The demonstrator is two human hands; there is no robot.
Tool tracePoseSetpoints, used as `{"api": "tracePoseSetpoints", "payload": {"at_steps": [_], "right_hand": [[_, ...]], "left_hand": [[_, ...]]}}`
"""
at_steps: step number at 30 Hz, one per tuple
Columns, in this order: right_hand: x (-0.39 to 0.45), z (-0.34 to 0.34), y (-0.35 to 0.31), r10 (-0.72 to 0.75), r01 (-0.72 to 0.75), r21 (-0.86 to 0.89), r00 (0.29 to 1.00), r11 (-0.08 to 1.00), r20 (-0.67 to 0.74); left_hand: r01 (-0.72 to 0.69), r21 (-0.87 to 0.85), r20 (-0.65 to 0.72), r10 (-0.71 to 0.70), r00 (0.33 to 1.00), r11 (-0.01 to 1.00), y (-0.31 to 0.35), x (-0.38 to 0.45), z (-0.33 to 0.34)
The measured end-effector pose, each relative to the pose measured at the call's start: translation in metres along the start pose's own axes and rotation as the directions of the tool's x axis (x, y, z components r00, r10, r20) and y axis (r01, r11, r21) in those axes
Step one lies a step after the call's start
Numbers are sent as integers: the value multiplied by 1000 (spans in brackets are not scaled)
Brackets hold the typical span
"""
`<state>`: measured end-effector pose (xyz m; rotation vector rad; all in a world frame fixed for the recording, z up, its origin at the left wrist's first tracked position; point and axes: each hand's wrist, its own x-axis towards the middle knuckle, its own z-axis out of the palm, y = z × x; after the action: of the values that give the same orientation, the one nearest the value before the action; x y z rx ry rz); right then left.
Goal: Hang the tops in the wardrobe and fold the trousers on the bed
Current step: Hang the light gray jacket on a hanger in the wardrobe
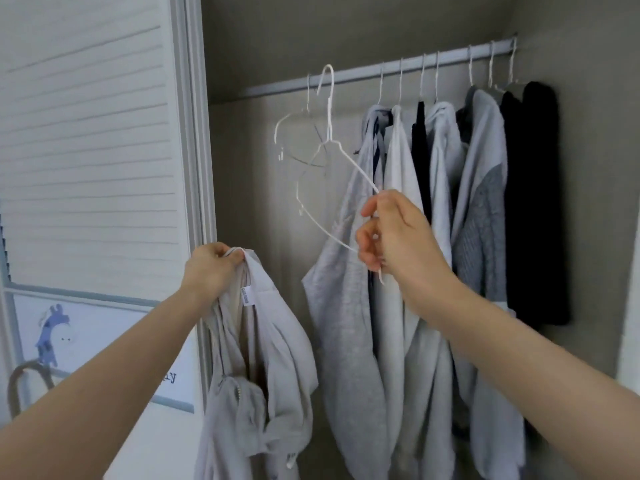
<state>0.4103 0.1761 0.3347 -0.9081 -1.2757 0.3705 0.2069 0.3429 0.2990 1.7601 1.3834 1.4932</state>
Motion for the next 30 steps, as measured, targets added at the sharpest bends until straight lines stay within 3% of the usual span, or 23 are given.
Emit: {"api": "tracePoseSetpoints", "payload": {"at_steps": [8,13,18,22,26,29,30], "right_hand": [[-85,-69,-45,289,-305,222,952,926,103],[-114,-106,-49,389,-417,141,902,898,189],[-123,-123,-27,460,-491,70,851,869,252],[-126,-127,4,476,-503,47,841,863,257],[-138,-123,35,392,-419,56,882,906,262],[-145,-126,49,287,-333,168,925,928,250],[-146,-128,51,253,-310,240,937,920,240]], "left_hand": [[154,31,18,-154,988,988,-1,-38,3],[218,128,42,-225,973,967,2,-50,7],[191,27,247,-192,950,981,22,-70,27],[149,-22,360,-131,924,989,51,-87,45],[234,-250,393,-123,911,940,90,-107,62],[257,-431,473,-26,881,865,115,-118,58],[205,-442,496,48,867,873,121,-123,53]]}}
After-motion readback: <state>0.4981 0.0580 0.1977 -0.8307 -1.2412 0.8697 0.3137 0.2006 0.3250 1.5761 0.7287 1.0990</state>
